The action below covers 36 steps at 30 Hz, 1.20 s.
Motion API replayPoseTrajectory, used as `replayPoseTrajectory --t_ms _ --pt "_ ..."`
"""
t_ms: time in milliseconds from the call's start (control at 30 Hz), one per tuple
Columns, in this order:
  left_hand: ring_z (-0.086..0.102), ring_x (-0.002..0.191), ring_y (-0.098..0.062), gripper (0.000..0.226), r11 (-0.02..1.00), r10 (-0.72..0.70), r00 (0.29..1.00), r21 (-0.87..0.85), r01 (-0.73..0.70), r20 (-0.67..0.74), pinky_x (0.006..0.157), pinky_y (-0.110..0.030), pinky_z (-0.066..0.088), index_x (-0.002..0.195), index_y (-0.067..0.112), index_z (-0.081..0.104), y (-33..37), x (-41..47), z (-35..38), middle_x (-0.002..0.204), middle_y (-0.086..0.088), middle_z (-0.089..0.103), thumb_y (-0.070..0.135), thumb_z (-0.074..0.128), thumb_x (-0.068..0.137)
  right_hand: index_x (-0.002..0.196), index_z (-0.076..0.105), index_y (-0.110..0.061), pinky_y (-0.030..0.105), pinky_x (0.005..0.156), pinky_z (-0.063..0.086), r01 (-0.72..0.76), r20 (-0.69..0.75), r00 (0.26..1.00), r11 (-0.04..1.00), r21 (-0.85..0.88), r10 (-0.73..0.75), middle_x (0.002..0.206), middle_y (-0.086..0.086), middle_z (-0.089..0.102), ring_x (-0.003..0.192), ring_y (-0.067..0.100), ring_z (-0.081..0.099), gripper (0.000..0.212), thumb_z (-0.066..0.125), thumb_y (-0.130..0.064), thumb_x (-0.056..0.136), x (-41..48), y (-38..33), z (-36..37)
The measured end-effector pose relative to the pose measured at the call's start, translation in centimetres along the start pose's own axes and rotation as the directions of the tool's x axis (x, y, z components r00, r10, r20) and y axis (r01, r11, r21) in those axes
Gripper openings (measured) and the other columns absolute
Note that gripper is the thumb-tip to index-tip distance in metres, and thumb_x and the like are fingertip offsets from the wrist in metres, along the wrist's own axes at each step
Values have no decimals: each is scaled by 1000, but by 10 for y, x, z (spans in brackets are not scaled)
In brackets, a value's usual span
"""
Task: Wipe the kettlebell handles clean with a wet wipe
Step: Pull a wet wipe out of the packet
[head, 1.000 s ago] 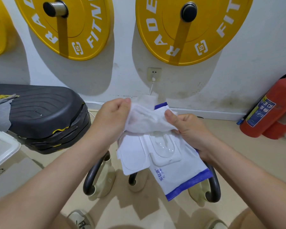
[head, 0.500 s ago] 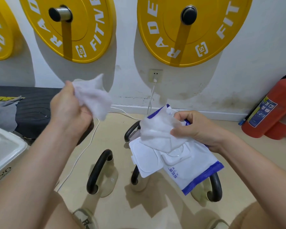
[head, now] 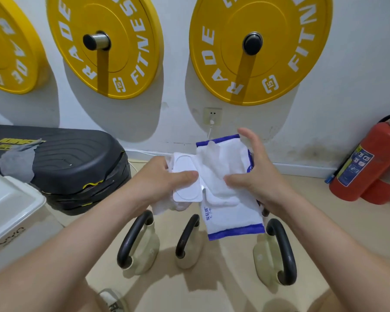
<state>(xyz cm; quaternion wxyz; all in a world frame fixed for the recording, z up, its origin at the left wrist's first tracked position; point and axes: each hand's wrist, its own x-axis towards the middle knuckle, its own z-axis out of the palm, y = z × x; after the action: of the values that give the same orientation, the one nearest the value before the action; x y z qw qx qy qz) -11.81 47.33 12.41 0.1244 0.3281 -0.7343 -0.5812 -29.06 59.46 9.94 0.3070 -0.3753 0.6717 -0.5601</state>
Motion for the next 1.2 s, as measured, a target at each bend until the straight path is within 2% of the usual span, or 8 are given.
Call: replayPoseTrajectory --t_ms 367,633,733,833,967,1033,1133,1200 --pt "69 71 -13 13 983 153 987 107 -148 -40 67 -29 54 84 18 70 6 -22 49 77 3 74 13 60 91 145 -7 -50 34 64 47 -211 -378 926 827 -521 -2 151 6 11 77 25 55 105 64 -11 78 -25 25 30" --pt "66 76 -25 10 988 -102 994 -121 97 -37 80 -41 53 89 9 69 -3 5 17 84 -11 70 8 60 88 142 28 -50 41 81 56 -445 121 896 855 266 428 123 -1 62 98 24 65 83 74 -20 79 -21 35 9" --pt "66 78 -26 13 980 -123 992 -158 124 16 82 -43 53 96 7 69 -12 16 1 87 -13 70 8 59 88 128 55 -35 40 75 55 -449 127 893 826 341 432 115 2 68 89 24 64 51 68 -19 81 -3 50 28" --pt "69 73 -22 14 979 -110 989 -164 125 95 70 -34 56 97 8 69 -16 27 -15 86 -9 72 7 57 89 135 45 -28 48 77 59 -460 70 882 817 347 466 113 2 71 92 27 72 75 76 -13 68 15 60 56" --pt "66 75 -19 13 949 18 998 313 -37 63 72 -33 54 92 9 65 -30 44 -43 82 1 70 17 56 85 135 27 -33 47 80 58 -362 -216 915 930 -68 340 109 -3 62 94 25 65 85 75 -15 66 36 61 91" --pt "61 77 -21 15 694 167 984 703 -158 57 68 -36 51 90 14 58 -43 52 -53 80 2 66 27 55 83 135 22 -36 49 83 56 -324 -275 922 932 -165 272 110 -1 60 96 27 63 87 72 -15 67 50 65 104" --pt "50 70 -21 23 608 221 973 772 -187 61 54 -30 34 99 18 42 -60 61 -59 76 3 53 27 56 83 133 31 -36 50 80 58 -336 -159 908 901 275 387 119 4 62 99 32 67 78 70 -7 72 64 69 121" --pt "53 80 -16 39 699 115 987 696 -162 113 62 -29 38 108 25 40 -70 70 -65 89 10 53 44 62 81 137 40 -26 54 87 54 -379 81 895 651 658 439 126 11 63 109 38 65 65 62 -7 79 72 72 124"
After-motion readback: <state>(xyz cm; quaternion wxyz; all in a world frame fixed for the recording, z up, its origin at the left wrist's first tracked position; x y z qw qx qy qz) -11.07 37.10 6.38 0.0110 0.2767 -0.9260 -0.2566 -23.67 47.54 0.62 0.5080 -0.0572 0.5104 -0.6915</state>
